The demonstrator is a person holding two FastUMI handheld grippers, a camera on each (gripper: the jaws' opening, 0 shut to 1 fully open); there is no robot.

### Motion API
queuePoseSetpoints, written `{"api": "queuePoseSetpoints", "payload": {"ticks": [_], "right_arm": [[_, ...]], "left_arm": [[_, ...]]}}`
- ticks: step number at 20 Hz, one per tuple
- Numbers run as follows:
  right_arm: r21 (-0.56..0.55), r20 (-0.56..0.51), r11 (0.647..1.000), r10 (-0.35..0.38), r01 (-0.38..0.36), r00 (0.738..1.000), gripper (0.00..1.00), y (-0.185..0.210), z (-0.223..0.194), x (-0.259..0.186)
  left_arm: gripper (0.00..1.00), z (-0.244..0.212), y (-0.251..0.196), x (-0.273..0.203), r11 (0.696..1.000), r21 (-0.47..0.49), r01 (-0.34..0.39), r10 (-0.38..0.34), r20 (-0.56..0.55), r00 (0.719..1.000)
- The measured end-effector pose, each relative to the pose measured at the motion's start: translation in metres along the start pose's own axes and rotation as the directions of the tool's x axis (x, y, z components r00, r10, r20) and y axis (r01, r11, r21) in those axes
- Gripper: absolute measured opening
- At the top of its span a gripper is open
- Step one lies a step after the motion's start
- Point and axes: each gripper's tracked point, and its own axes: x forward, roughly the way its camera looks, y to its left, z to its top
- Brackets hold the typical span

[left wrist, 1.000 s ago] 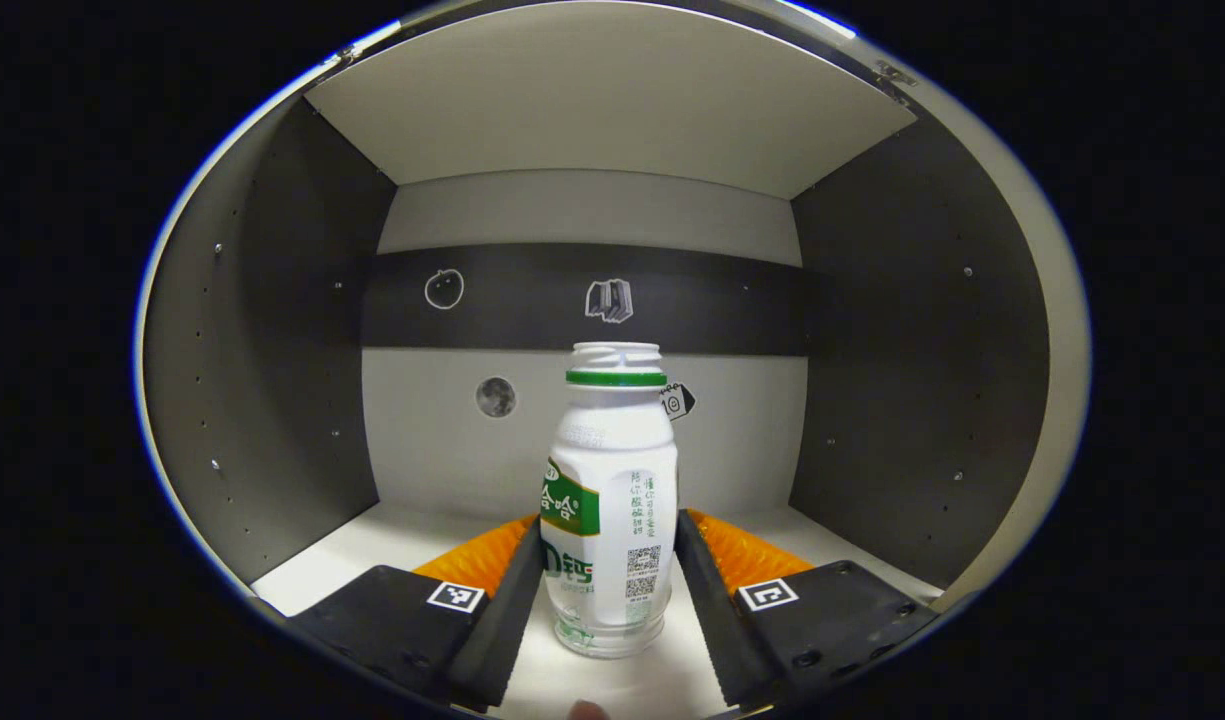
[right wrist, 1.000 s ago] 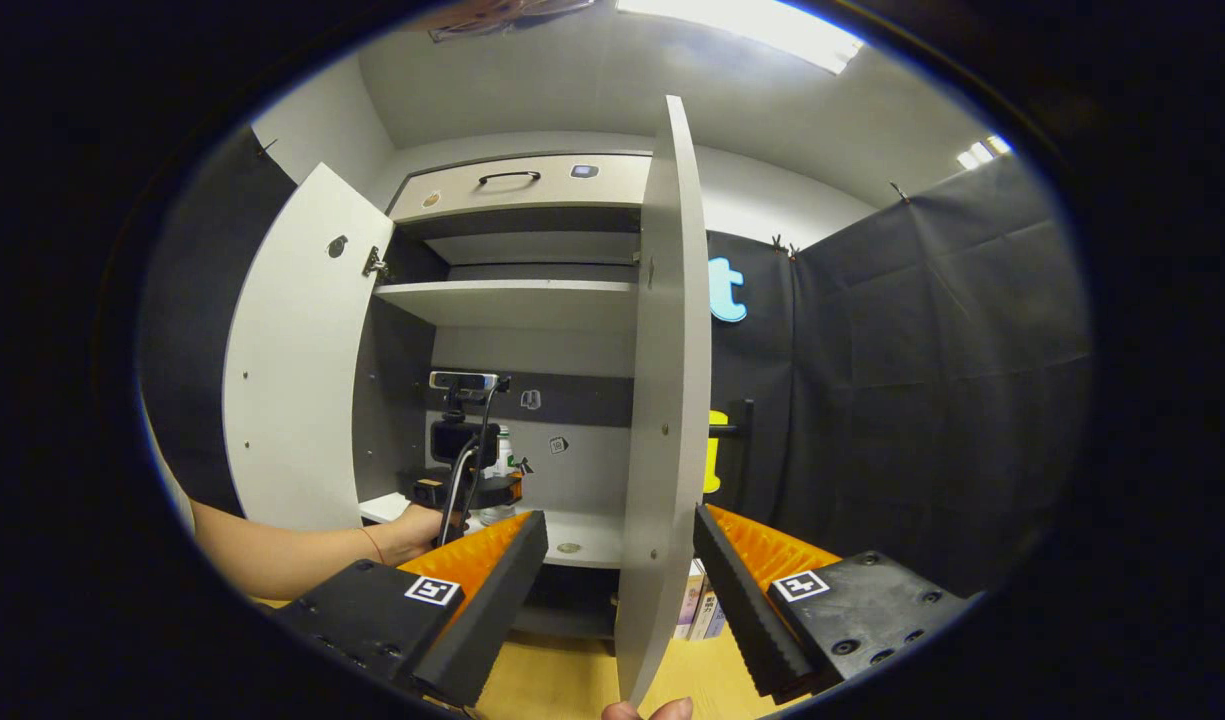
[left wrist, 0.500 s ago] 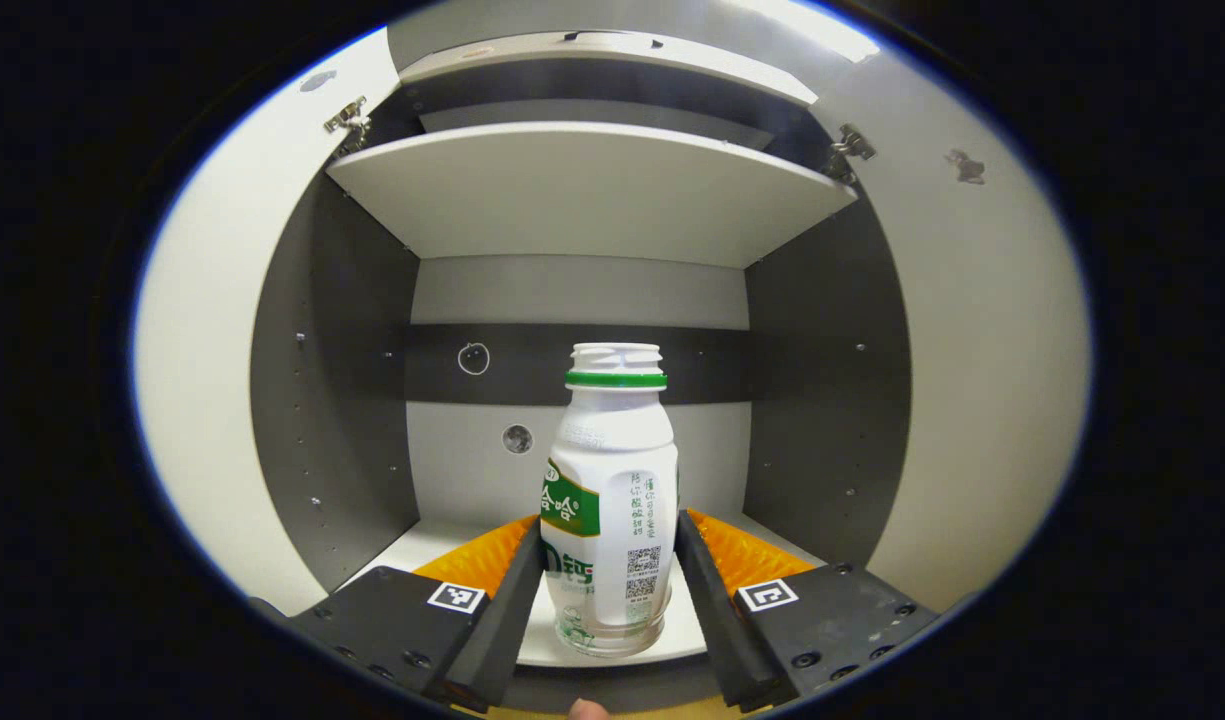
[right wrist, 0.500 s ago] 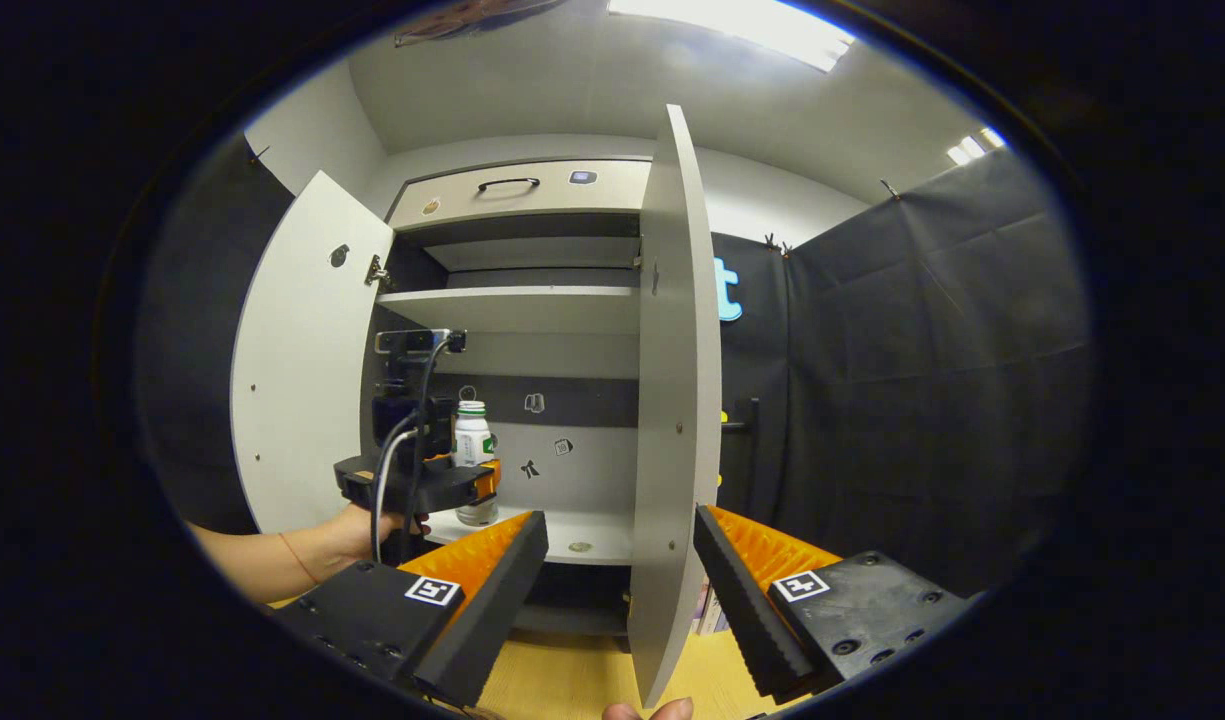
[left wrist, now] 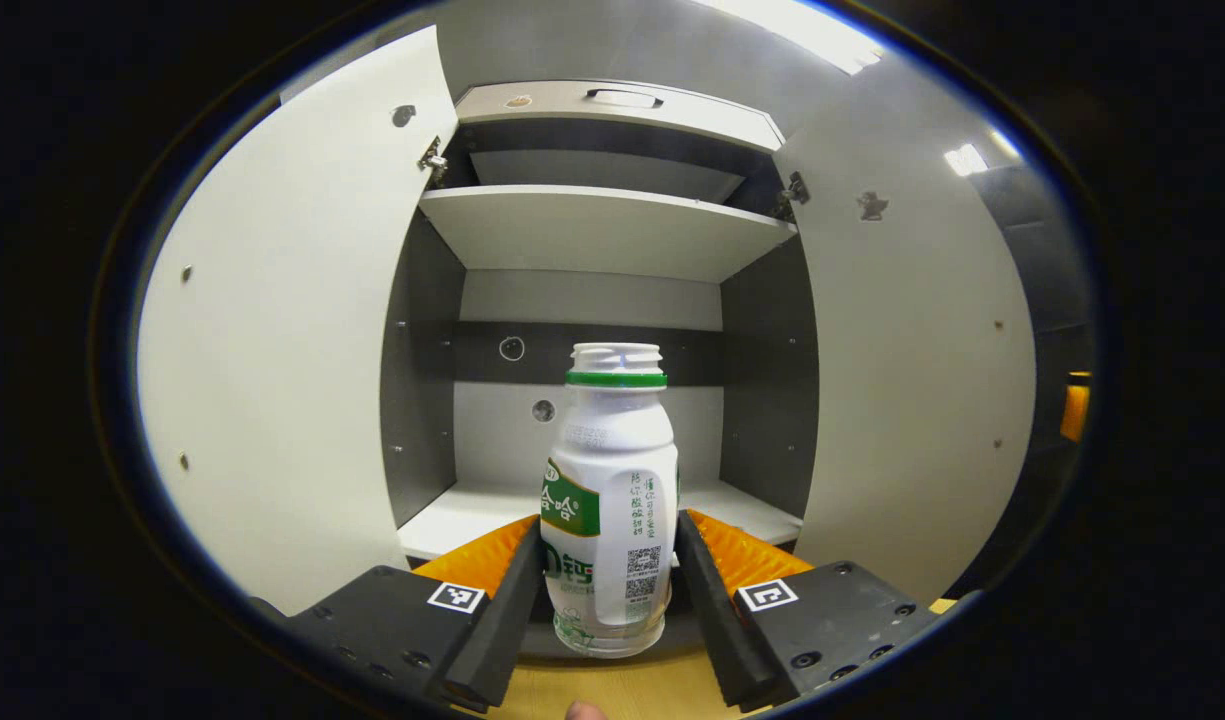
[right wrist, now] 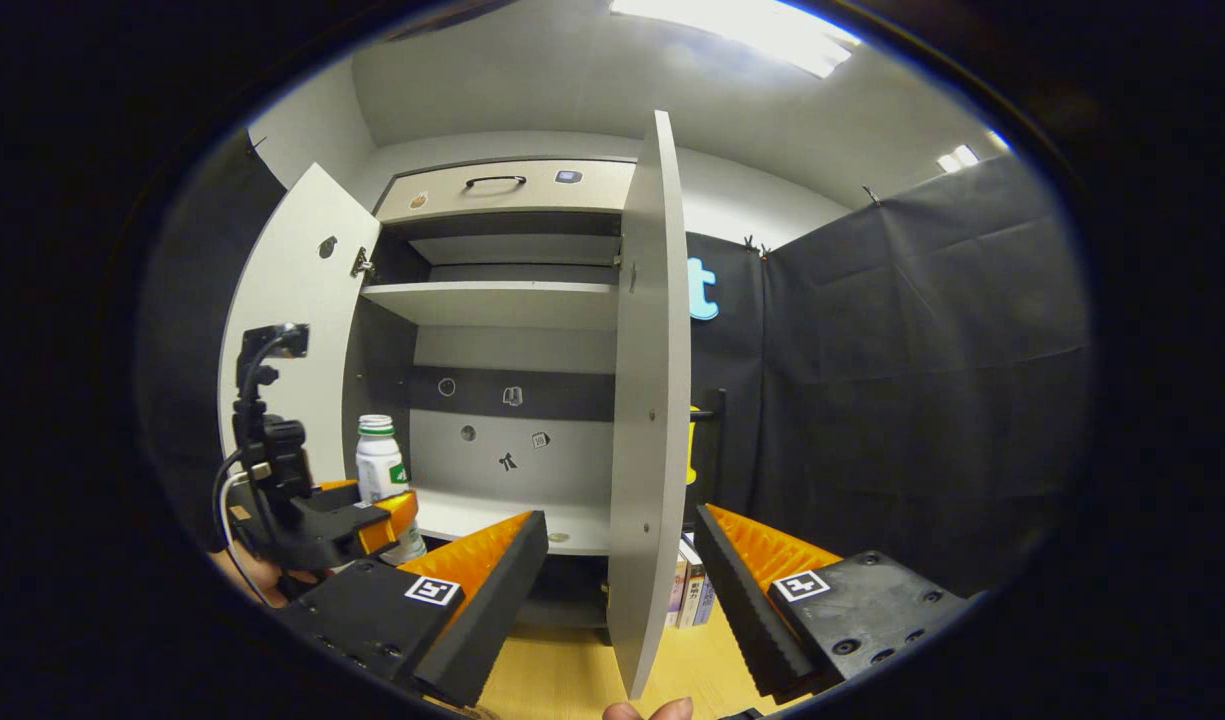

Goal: Grasp the bottle in the cabinet with the left hand and place it on the coaster, then close the right door with the right hand and the left door with the left hand.

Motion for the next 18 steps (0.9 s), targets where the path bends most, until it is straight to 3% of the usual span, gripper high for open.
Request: {"api": "queuePoseSetpoints", "payload": {"ticks": [3,6,18], "right_arm": [[-0.009,0.001,1.000,-0.007,0.007,1.000,0.97,0.002,0.000,-0.002],[-0.008,0.005,1.000,-0.010,0.010,1.000,0.97,0.005,0.002,-0.003],[-0.037,0.004,0.999,-0.014,0.014,1.000,0.97,-0.003,0.009,-0.019]], "left_arm": [[0.77,-0.026,0.008,-0.049,0.999,0.043,-0.001,0.001,-0.002,1.000],[0.77,-0.048,-0.002,-0.080,0.998,0.047,0.042,-0.042,0.001,0.999],[0.77,-0.200,-0.052,-0.166,0.987,-0.062,0.146,-0.154,-0.156,0.976]]}}
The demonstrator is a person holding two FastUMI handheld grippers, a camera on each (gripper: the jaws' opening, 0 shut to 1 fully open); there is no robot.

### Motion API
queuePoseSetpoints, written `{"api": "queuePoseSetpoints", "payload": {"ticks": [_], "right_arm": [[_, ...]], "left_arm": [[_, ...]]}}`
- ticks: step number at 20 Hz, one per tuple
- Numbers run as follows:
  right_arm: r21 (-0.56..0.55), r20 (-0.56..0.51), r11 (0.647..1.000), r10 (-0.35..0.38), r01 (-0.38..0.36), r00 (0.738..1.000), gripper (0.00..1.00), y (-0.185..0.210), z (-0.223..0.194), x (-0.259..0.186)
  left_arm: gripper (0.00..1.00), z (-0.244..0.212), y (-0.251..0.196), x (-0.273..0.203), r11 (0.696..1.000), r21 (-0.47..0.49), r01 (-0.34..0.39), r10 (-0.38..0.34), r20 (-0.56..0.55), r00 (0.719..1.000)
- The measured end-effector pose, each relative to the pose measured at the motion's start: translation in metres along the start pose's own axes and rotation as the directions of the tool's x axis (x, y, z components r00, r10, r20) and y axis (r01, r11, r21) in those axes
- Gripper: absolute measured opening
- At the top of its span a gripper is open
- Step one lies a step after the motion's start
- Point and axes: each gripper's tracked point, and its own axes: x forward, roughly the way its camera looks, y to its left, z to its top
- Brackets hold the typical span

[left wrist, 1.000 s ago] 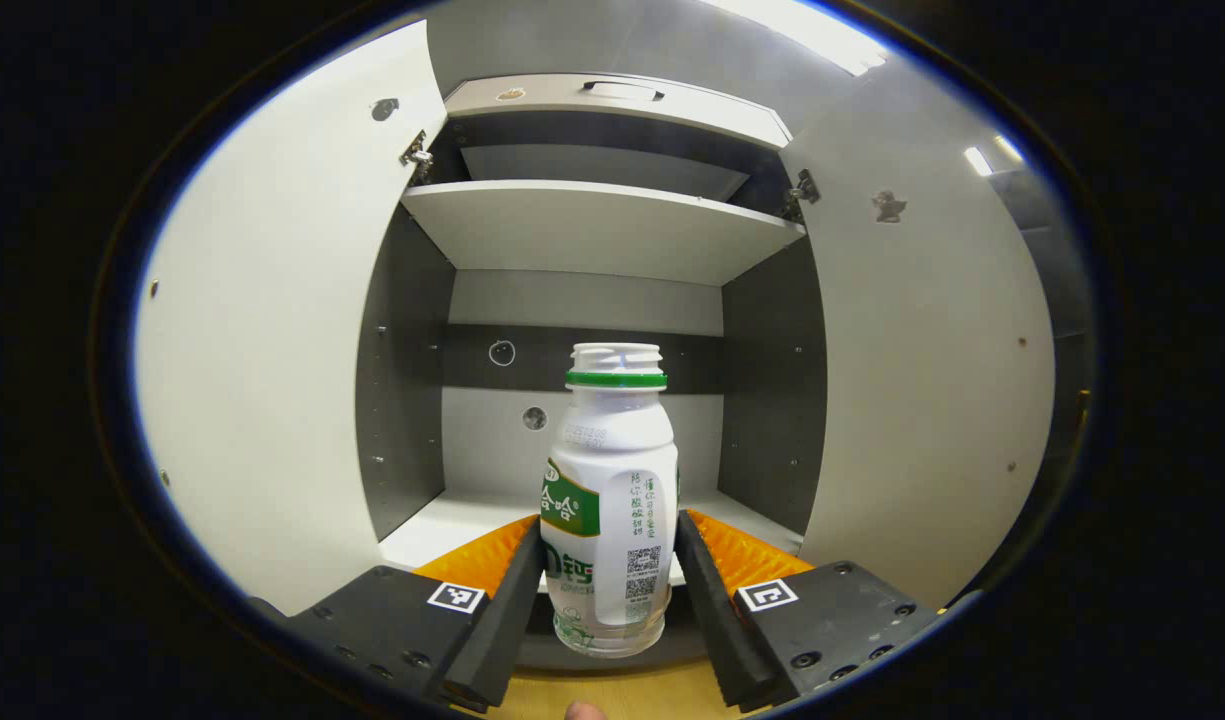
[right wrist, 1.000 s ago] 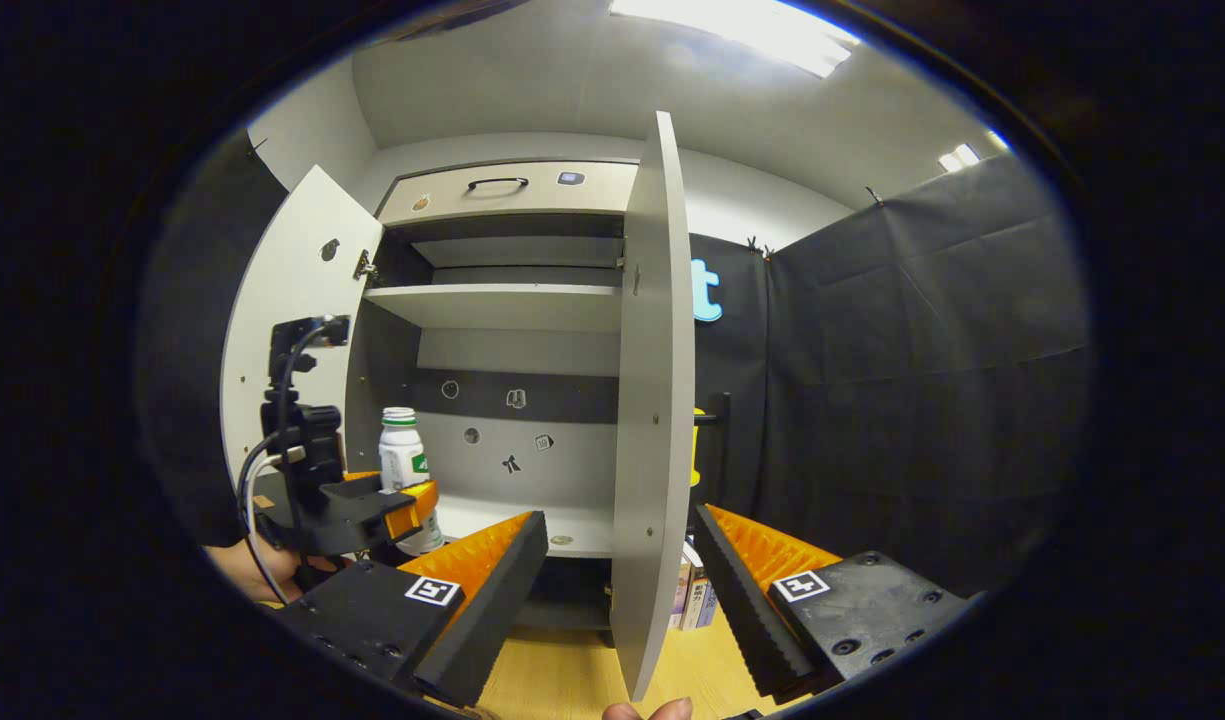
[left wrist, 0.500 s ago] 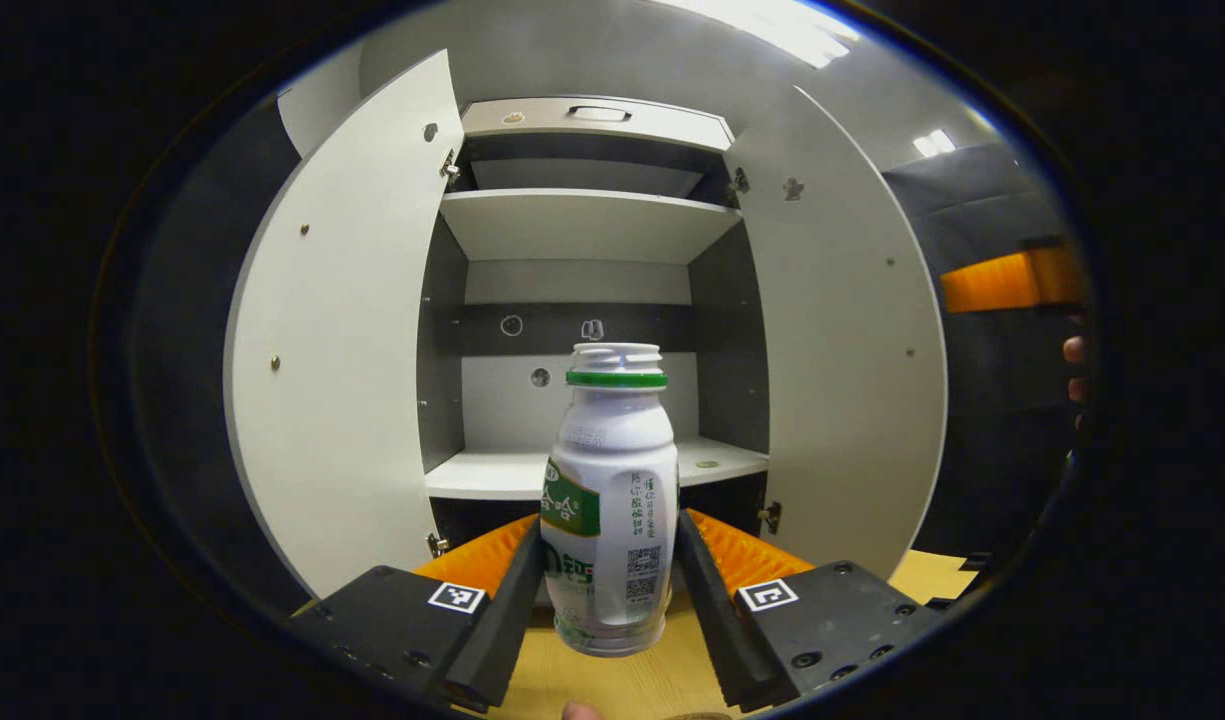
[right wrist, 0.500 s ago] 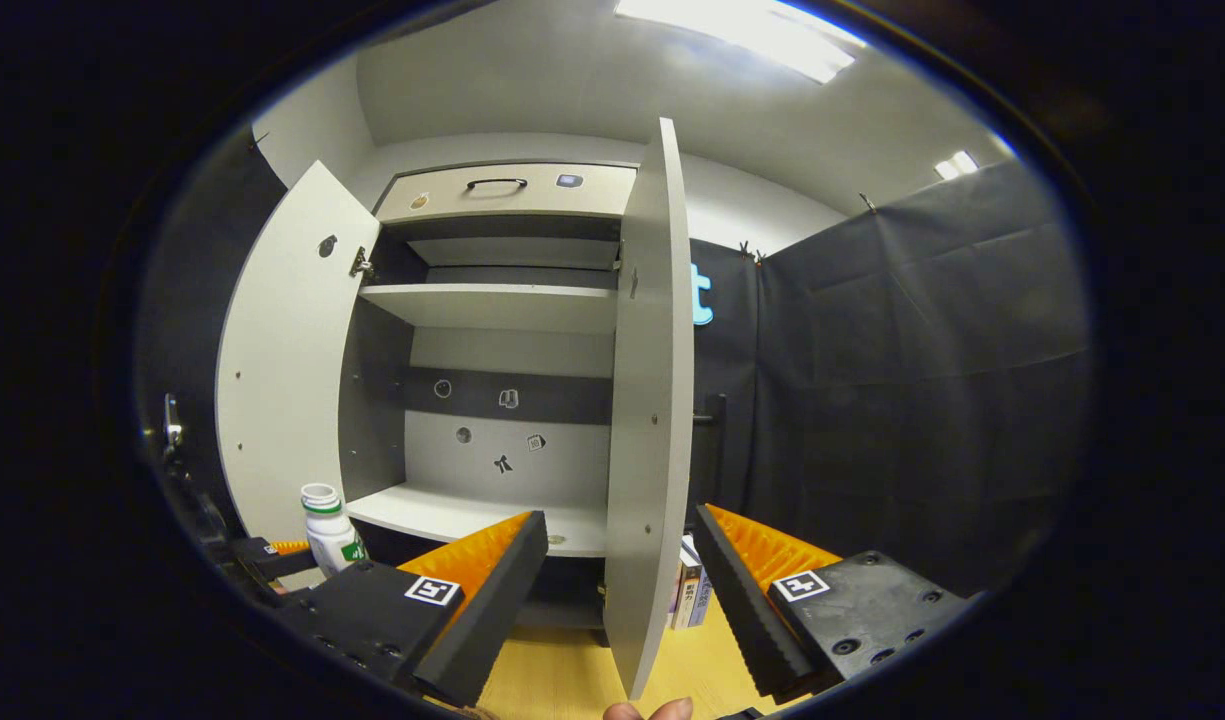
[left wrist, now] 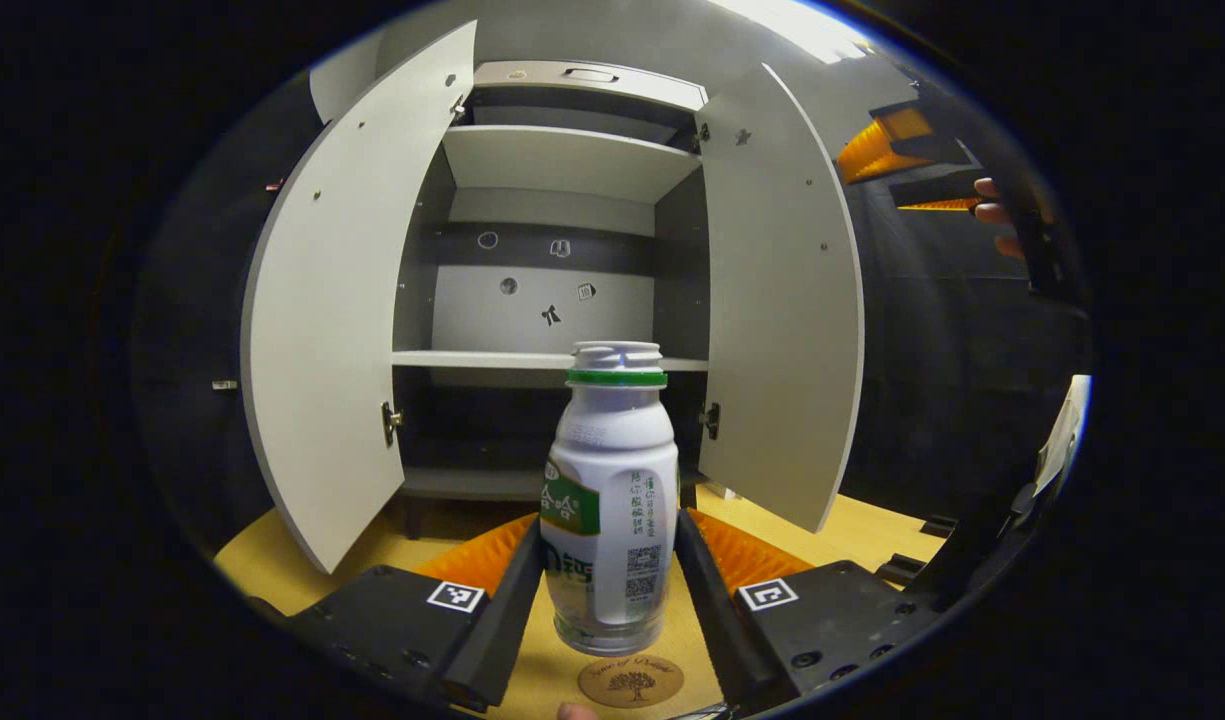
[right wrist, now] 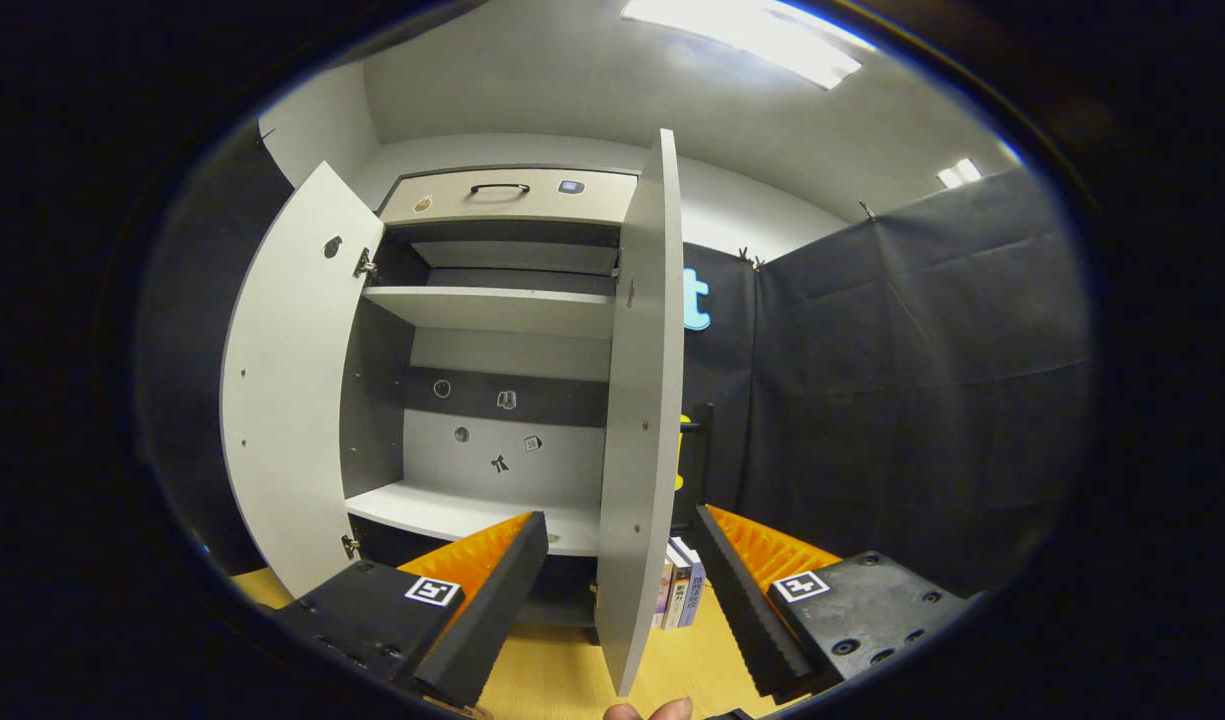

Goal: Grasp the bottle in the cabinet with the left hand and place it on the coaster, then close the right door with the right hand and the left door with the left hand.

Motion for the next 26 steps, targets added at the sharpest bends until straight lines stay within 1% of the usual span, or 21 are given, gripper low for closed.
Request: {"api": "queuePoseSetpoints", "payload": {"ticks": [5,10,14,20,22,23,26], "right_arm": [[-0.032,-0.022,0.999,0.015,-0.016,1.000,0.97,-0.004,0.002,-0.004],[-0.107,-0.008,0.994,0.032,-0.033,0.999,0.97,-0.009,0.013,-0.003],[-0.129,-0.033,0.990,0.044,-0.048,0.998,0.97,-0.006,0.004,0.000],[-0.138,-0.037,0.988,0.058,-0.062,0.998,0.97,0.000,0.003,0.002],[-0.135,-0.036,0.989,0.057,-0.062,0.998,0.97,-0.001,0.003,0.003],[-0.130,-0.037,0.990,0.057,-0.061,0.998,0.97,-0.001,0.003,0.003],[-0.122,-0.037,0.991,0.048,-0.052,0.998,0.97,-0.003,0.004,0.004]], "left_arm": [[0.78,-0.055,-0.012,0.005,0.998,-0.018,0.063,-0.064,-0.040,0.997],[0.78,-0.092,-0.005,0.021,0.999,-0.001,0.053,-0.053,-0.076,0.996],[0.79,-0.102,-0.004,0.022,0.999,-0.036,0.041,-0.044,-0.079,0.996],[0.82,-0.115,-0.007,0.023,0.998,-0.035,0.045,-0.048,-0.105,0.993],[0.84,-0.120,-0.008,0.019,0.998,-0.046,0.046,-0.051,-0.122,0.991],[0.88,-0.123,-0.009,0.014,0.998,-0.049,0.041,-0.047,-0.126,0.991],[0.90,-0.124,-0.011,0.011,0.998,-0.052,0.037,-0.044,-0.141,0.989]]}}
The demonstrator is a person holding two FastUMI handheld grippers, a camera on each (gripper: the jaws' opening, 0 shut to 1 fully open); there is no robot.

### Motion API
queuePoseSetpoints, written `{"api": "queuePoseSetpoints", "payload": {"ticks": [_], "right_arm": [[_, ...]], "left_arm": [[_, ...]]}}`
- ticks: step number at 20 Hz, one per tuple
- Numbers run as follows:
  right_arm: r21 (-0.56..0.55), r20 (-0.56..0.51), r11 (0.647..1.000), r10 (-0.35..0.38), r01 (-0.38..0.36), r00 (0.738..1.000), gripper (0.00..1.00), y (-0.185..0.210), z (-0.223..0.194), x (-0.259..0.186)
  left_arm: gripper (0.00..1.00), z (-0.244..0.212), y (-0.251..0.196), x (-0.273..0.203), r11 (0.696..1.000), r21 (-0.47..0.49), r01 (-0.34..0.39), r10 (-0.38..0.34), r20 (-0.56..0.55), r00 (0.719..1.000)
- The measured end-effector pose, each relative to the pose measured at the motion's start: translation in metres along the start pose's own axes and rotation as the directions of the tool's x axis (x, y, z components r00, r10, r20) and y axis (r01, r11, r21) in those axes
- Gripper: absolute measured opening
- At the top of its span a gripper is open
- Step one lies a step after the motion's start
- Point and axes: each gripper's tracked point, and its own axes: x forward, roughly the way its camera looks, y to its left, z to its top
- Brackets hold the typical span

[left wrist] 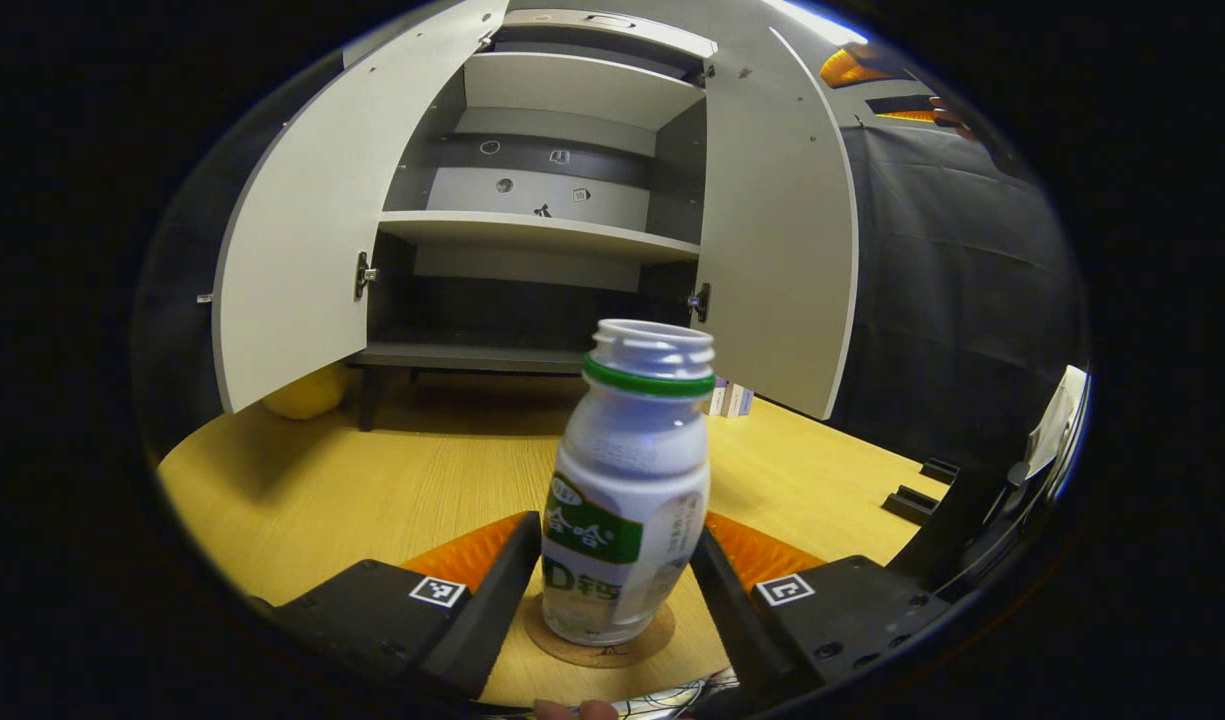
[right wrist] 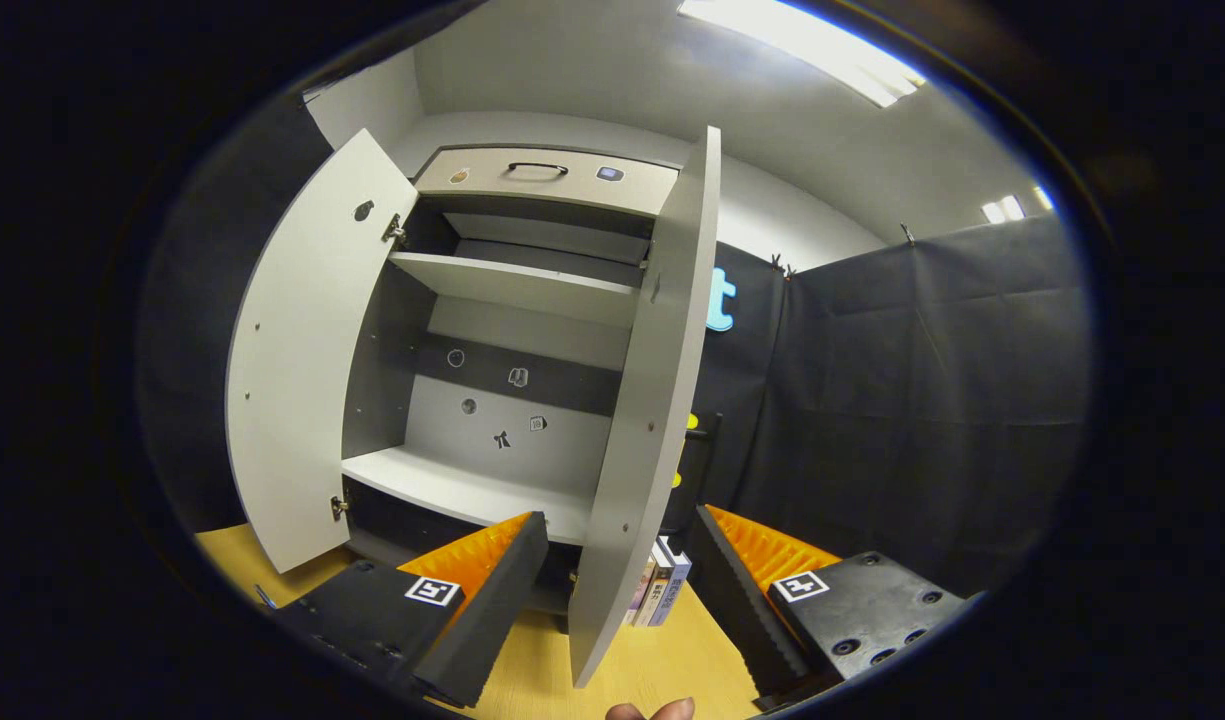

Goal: Grasp the bottle in the cabinet with the left hand and place it on the coaster, then close the right door with the right hand and the left door with the left hand.

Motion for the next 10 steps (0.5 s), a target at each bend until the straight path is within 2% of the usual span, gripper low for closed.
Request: {"api": "queuePoseSetpoints", "payload": {"ticks": [6,10], "right_arm": [[0.007,0.010,1.000,-0.012,0.012,1.000,0.97,-0.003,-0.002,-0.001],[0.093,-0.014,0.995,-0.031,0.033,0.999,0.97,-0.013,-0.011,0.005]], "left_arm": [[0.90,-0.008,0.004,-0.005,1.000,0.001,-0.009,0.009,-0.047,0.999],[0.91,-0.015,0.012,-0.033,0.999,0.028,-0.033,0.036,-0.091,0.995]]}}
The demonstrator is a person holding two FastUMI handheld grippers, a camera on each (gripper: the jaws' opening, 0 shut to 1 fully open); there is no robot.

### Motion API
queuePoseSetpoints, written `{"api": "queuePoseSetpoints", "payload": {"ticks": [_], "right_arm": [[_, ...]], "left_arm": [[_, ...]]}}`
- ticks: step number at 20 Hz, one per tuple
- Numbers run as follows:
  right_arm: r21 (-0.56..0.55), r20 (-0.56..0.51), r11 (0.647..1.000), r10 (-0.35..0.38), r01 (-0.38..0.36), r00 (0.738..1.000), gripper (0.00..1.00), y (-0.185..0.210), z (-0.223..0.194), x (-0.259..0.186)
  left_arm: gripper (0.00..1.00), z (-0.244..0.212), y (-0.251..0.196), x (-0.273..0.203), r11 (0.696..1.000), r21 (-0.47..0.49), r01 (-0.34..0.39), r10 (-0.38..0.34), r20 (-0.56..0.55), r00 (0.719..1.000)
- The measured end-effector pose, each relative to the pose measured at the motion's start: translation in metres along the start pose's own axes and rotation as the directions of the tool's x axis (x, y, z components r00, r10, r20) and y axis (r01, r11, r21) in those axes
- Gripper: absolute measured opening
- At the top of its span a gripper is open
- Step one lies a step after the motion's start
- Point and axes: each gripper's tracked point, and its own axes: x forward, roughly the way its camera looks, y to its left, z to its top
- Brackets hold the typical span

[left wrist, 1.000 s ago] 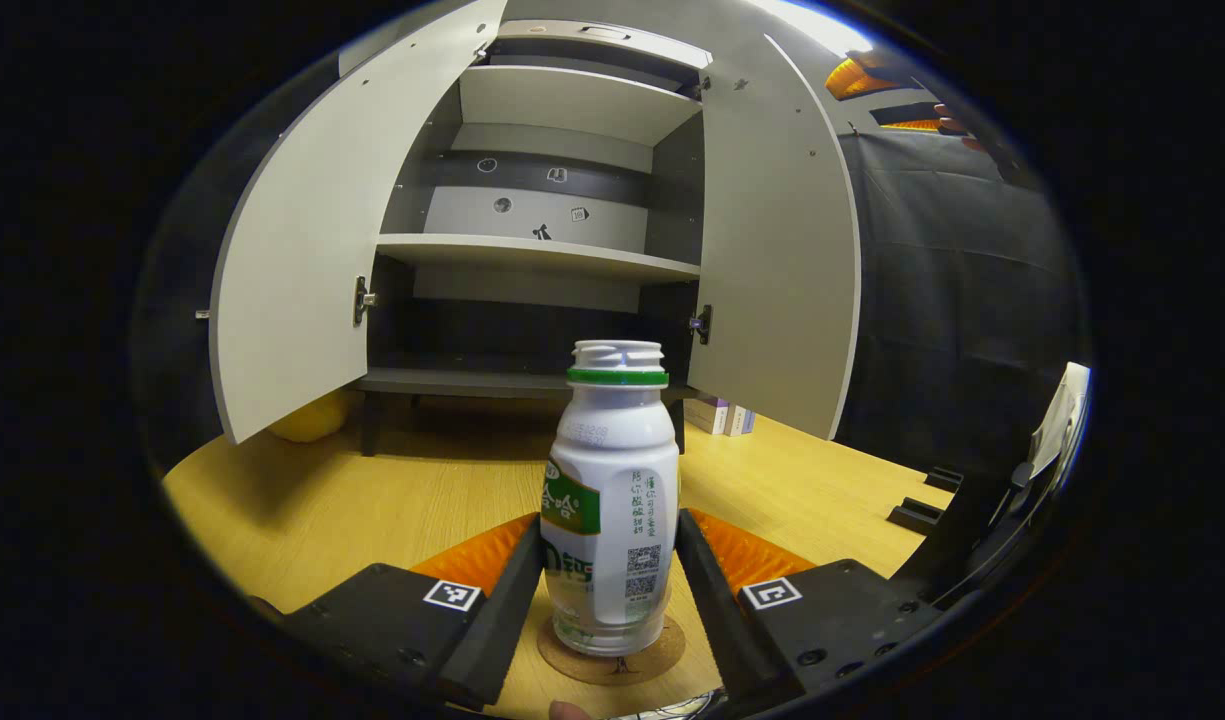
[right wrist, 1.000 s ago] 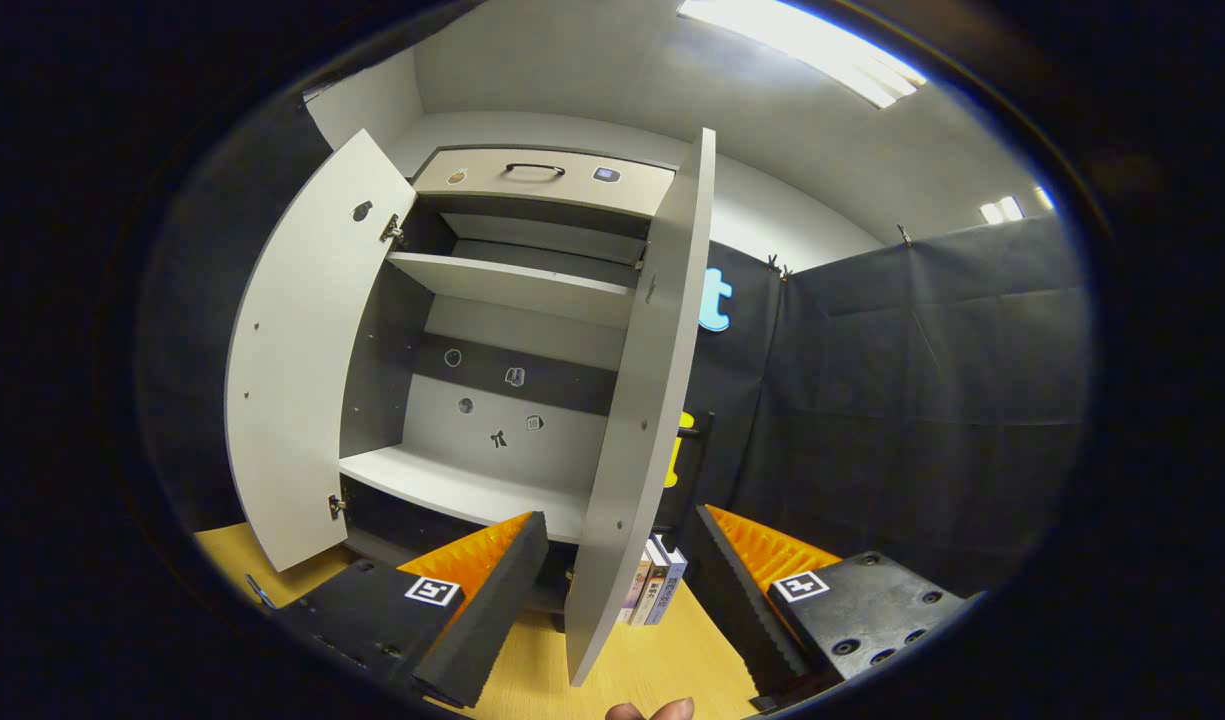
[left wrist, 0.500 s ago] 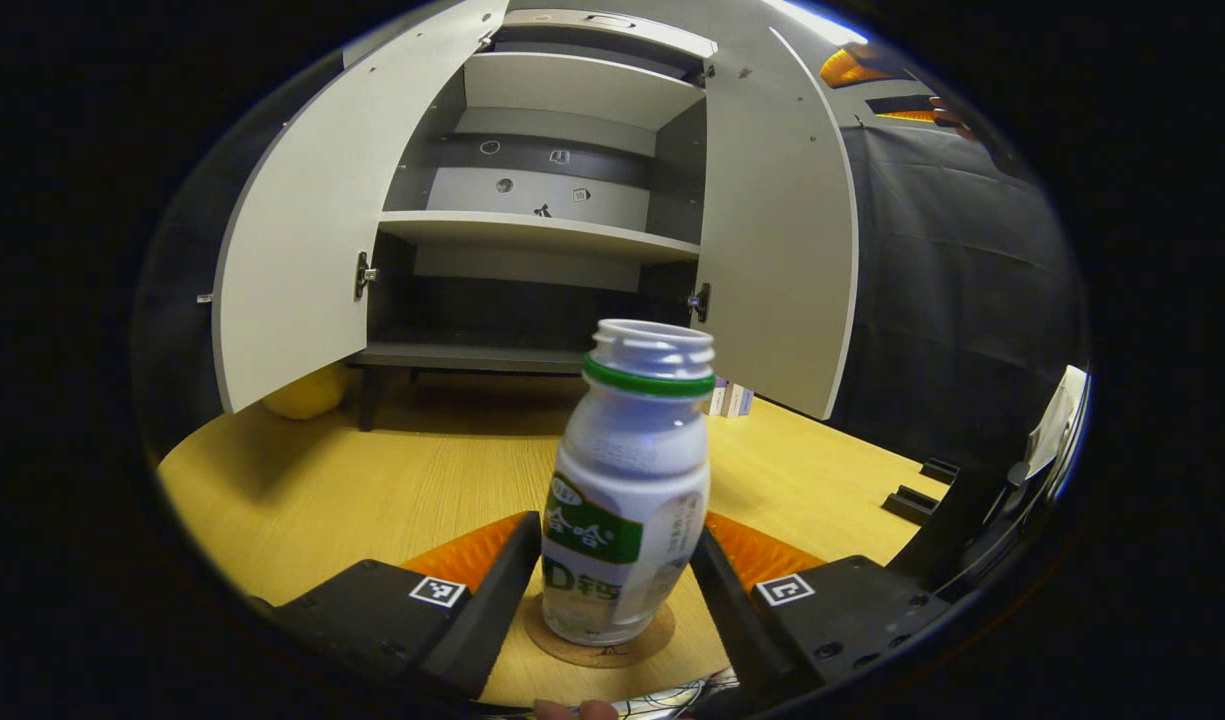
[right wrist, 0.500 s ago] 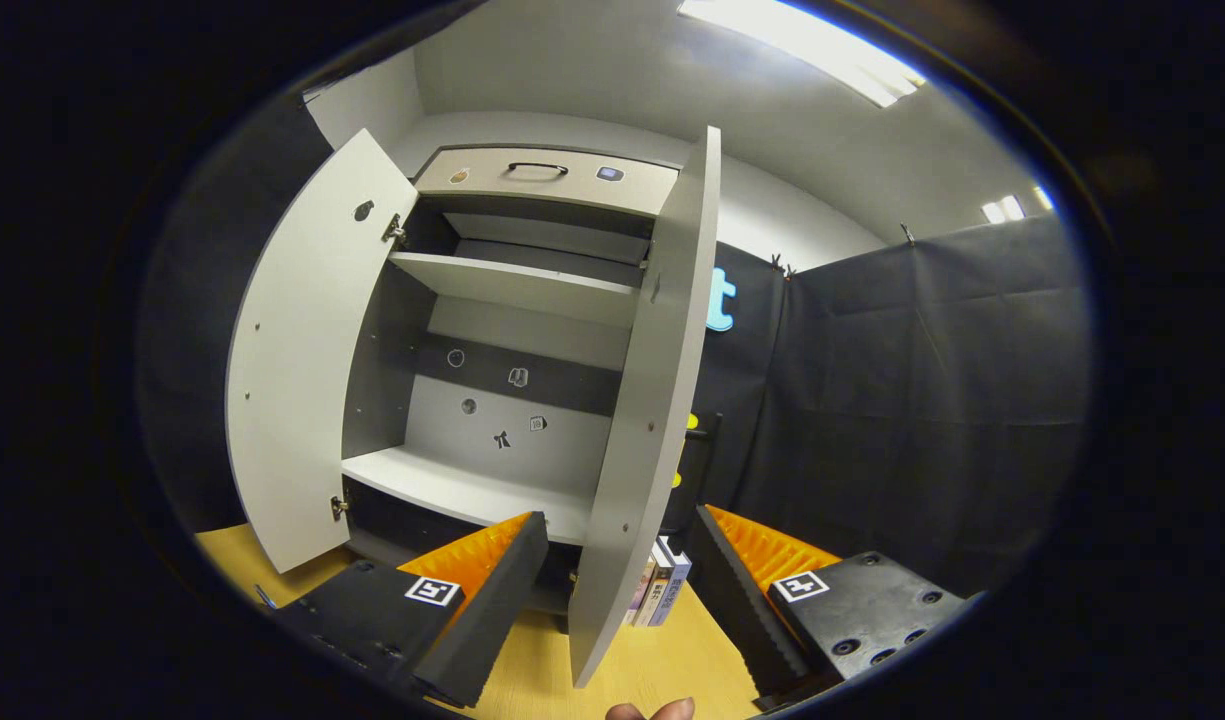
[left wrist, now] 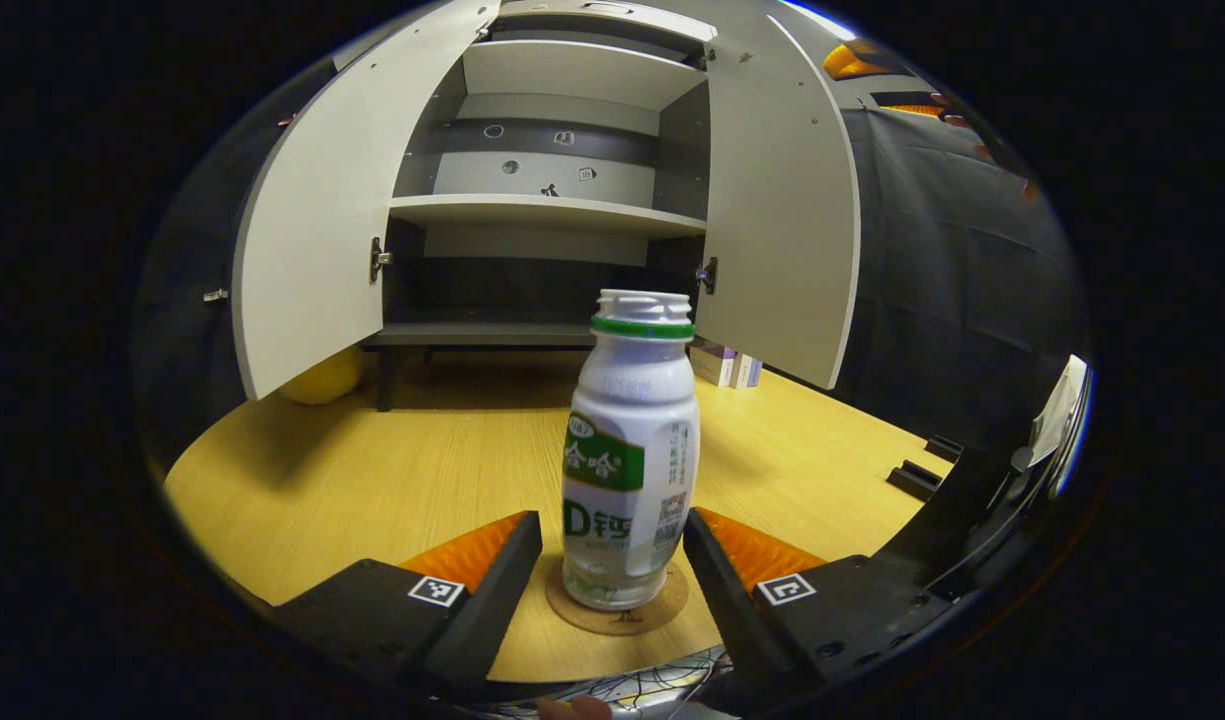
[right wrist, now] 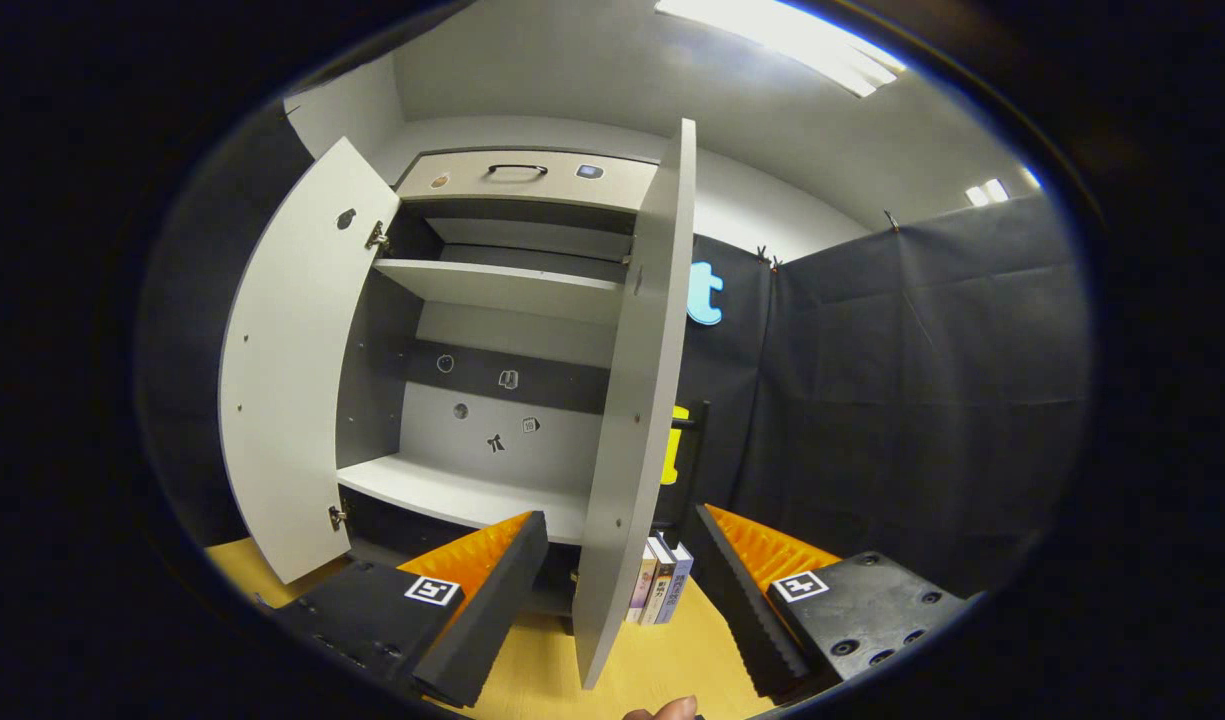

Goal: Grasp the bottle in the cabinet with the left hand and place it on the coaster, then close the right door with the right hand and the left door with the left hand.

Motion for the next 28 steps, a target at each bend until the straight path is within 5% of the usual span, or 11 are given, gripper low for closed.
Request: {"api": "queuePoseSetpoints", "payload": {"ticks": [5,11,15,23,28], "right_arm": [[0.114,-0.032,0.993,-0.018,0.022,0.999,0.98,-0.027,-0.006,0.019],[0.064,-0.014,0.993,-0.099,0.100,0.995,0.97,-0.080,-0.005,0.046],[0.098,-0.047,0.987,-0.127,0.131,0.991,0.97,-0.102,-0.013,0.073],[0.169,-0.107,0.977,-0.115,0.132,0.988,0.96,-0.098,-0.023,0.092],[0.187,-0.112,0.974,-0.107,0.127,0.988,0.96,-0.080,-0.022,0.088]], "left_arm": [[0.91,0.040,0.000,-0.044,1.000,0.007,-0.012,0.012,0.032,0.999],[0.91,0.144,0.005,-0.088,1.000,-0.006,-0.014,0.015,0.154,0.988],[0.90,0.210,0.034,-0.105,0.996,-0.066,-0.065,0.077,0.197,0.977],[0.90,0.290,0.125,-0.138,0.952,-0.059,-0.300,0.305,0.249,0.919],[0.91,0.302,0.146,-0.146,0.943,-0.098,-0.317,0.332,0.241,0.912]]}}
